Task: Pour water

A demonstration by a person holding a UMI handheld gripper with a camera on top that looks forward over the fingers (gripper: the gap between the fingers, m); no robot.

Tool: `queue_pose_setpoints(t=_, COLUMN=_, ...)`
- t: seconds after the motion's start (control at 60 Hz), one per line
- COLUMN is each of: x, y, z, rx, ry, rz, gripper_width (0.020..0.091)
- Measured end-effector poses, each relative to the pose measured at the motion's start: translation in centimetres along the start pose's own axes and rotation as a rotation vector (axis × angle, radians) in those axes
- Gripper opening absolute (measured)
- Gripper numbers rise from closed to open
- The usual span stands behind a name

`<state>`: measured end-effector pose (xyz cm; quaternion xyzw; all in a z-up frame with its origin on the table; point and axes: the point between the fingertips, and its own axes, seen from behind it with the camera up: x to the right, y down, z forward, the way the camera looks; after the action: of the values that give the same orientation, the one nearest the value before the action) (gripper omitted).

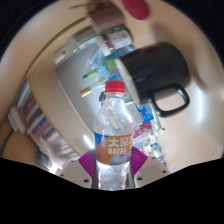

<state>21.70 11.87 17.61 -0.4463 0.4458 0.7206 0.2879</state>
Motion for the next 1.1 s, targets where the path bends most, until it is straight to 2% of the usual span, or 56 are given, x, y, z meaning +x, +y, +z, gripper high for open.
queue_pose_setpoints(t=0.1, x=-0.7, y=2.0, z=-0.8, rx=-0.032, ry=0.076, rz=-0.353, gripper_width=0.0426)
queue_pose_setpoints(t=0.217, x=-7.7, y=3.1, z=-2.7, rx=-0.010, ry=0.017, rz=-0.809, gripper_width=0.0428)
queue_pose_setpoints(t=0.3, x=-13.7, y=1.3, z=-4.5, rx=0.087, ry=0.009, rz=-1.134, gripper_width=0.0429)
queue_pose_setpoints(t=0.433, x=-20.2, y=-5.2, z=-7.0, rx=0.286, ry=0.082, rz=-1.588, gripper_width=0.0427)
queue_pose_setpoints(t=0.533, x=-20.2, y=-12.6, z=-7.6, rx=0.371, ry=0.247, rz=-1.827, gripper_width=0.0426)
queue_pose_setpoints(t=0.6, x=-18.1, y=-17.0, z=-7.7, rx=0.360, ry=0.362, rz=-1.874, gripper_width=0.0427)
queue_pose_setpoints(t=0.683, x=-14.6, y=-20.9, z=-7.9, rx=0.326, ry=0.434, rz=-1.909, gripper_width=0.0429)
queue_pose_setpoints(t=0.8, x=-10.7, y=-25.5, z=-9.0, rx=0.326, ry=0.536, rz=-1.940, gripper_width=0.0427)
queue_pose_setpoints(t=0.967, x=-6.3, y=-28.8, z=-8.9, rx=0.282, ry=0.591, rz=-1.915, gripper_width=0.0438)
queue_pose_setpoints(t=1.0, x=-6.7, y=-28.5, z=-8.9, rx=0.299, ry=0.543, rz=-1.948, gripper_width=0.0432)
queue_pose_setpoints(t=1.1, x=-6.8, y=-28.1, z=-8.4, rx=0.308, ry=0.515, rz=-2.043, gripper_width=0.0454)
